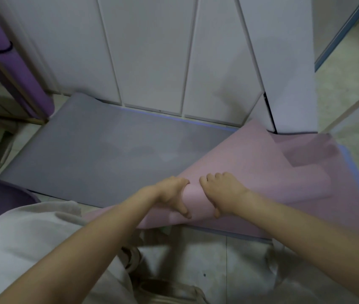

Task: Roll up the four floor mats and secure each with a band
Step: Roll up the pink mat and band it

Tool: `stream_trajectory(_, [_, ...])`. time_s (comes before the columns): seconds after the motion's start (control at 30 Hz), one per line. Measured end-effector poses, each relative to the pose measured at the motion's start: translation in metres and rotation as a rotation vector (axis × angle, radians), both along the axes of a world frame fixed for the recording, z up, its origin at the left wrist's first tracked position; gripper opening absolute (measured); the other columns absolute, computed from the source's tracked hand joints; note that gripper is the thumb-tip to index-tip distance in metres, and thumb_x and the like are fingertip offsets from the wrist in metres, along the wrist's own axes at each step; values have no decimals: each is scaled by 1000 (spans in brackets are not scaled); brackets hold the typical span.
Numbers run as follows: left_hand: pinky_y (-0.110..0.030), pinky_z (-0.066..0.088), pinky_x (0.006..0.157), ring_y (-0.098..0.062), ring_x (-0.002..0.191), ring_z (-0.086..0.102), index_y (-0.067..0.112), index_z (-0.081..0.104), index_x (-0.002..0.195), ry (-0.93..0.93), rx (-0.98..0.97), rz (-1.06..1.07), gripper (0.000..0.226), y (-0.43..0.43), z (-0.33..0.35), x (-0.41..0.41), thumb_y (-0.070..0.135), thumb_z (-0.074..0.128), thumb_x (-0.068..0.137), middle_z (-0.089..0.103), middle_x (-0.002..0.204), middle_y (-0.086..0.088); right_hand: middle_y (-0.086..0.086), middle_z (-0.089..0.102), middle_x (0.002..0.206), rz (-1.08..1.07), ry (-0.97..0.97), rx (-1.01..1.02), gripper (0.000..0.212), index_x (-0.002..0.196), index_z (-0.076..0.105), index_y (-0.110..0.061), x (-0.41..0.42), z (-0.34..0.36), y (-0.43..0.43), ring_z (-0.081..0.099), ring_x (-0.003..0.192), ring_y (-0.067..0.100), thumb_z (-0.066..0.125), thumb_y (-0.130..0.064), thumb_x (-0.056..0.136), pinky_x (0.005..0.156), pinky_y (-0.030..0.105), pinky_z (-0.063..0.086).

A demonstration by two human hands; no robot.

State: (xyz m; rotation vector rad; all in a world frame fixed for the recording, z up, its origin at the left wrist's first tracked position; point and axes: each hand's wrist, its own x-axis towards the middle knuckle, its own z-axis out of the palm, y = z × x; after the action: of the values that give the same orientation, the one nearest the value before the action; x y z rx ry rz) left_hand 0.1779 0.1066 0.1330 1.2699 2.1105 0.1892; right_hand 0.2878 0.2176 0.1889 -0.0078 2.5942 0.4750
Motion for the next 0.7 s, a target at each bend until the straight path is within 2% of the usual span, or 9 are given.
stream_trajectory(0.1, [-28,47,87,-22,103,59,21,54,117,-88,-83,-54,72,3,1,-9,48,86,58,62,113,1,12,52,116,5,58,-36,62,117,38,-8,7,-3,-1,56,103,25,75,-30,72,70,32,28])
stream_trajectory(0.23, [-34,46,96,-21,109,56,20,49,124,-158,-116,-73,78,2,-5,-8,45,85,59,58,122,-1,12,56,114,-40,51,-140,69,121,36,-7,9,-8,6,60,99,29,73,-38,72,68,33,33])
stream_trajectory(0.4, [-33,42,97,-23,117,50,15,40,130,-201,0,19,80,-8,-10,9,32,85,66,52,128,-6,13,59,117,-185,-128,-265,83,126,37,-9,-7,-7,17,59,103,31,81,-41,64,74,29,40])
stream_trajectory(0.53, [-33,41,95,-25,116,50,20,37,132,-14,96,46,84,-16,-18,31,40,83,64,50,129,-6,7,57,121,-301,-297,-355,91,129,39,-14,-15,-5,24,56,105,27,83,-48,57,85,30,47])
stream_trajectory(0.7, [-34,33,97,-26,118,44,23,33,138,216,187,74,85,-21,-32,54,48,74,68,44,127,-5,2,59,117,-389,-415,-432,81,123,47,-16,-19,-8,32,59,100,22,82,-49,58,88,34,51])
